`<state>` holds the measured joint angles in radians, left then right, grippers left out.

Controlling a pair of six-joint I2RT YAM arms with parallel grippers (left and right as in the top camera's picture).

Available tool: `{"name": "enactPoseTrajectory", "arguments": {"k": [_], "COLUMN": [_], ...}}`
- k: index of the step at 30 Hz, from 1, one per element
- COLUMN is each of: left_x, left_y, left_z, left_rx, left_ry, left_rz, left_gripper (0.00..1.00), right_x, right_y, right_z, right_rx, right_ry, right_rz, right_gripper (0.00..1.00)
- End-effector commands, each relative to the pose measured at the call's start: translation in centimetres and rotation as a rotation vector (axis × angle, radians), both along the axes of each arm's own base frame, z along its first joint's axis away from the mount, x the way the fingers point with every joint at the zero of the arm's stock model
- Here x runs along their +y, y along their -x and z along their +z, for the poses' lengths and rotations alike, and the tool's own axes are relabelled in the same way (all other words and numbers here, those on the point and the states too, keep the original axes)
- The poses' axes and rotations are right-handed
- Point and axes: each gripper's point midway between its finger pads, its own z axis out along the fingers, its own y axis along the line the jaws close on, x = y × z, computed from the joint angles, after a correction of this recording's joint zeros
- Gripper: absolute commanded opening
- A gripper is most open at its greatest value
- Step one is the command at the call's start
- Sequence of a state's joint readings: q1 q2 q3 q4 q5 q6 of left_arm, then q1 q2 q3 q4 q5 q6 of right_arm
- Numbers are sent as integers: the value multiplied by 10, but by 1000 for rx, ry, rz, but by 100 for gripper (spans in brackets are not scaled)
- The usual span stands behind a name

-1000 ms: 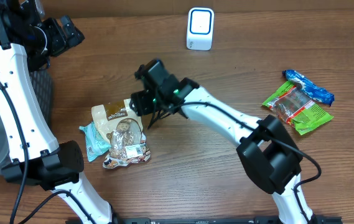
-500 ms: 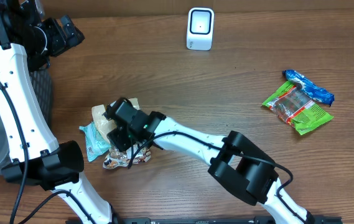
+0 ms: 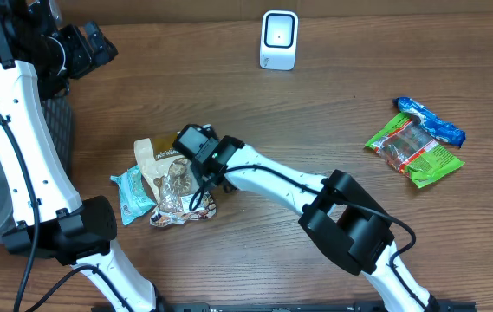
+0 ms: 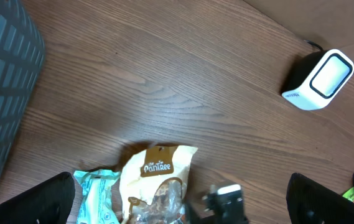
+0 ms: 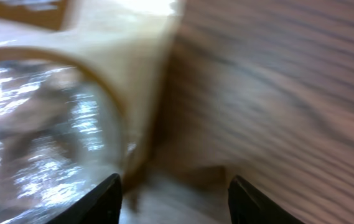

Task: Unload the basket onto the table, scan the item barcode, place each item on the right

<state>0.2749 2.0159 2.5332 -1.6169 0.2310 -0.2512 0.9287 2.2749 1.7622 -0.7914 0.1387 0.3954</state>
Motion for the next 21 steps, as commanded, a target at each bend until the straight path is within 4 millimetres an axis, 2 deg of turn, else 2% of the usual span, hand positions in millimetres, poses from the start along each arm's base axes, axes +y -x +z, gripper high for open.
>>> {"name": "enactPoseTrajectory", "arguments": {"k": [1,3,6,12,13,16,18,21], "left_x": [-4,-4,-4,-4,-4,-4,-4,-4], "left_y": [2,2,2,2,2,2,2,2], "left_z": [10,10,10,10,10,10,10,10], "left_rx": [-29,-29,-29,-29,-29,-29,-29,-29], "left_ry": [-22,-22,-22,-22,-22,-22,-22,-22], "left_rz": [-24,-24,-24,-24,-24,-24,-24,-24], "left_gripper": [100,100,100,100,100,100,100,100], "right_x": [-12,-23,-12,49,66,93,109,115], "right_y": [-22,-25,-25,-25,-21,-10,1,14], "right_z": [21,24,31,70,78,89,83,63], "right_rx": [-103,-118,-112,-122,-114,-79,-30,40], "right_ry": [60,107,80,-151,-229,-372,-440,-452], "right_rz": [-70,-79,-17,177,220,299,350,381], "right_gripper": [55,55,62,69,70,71,72,72]}}
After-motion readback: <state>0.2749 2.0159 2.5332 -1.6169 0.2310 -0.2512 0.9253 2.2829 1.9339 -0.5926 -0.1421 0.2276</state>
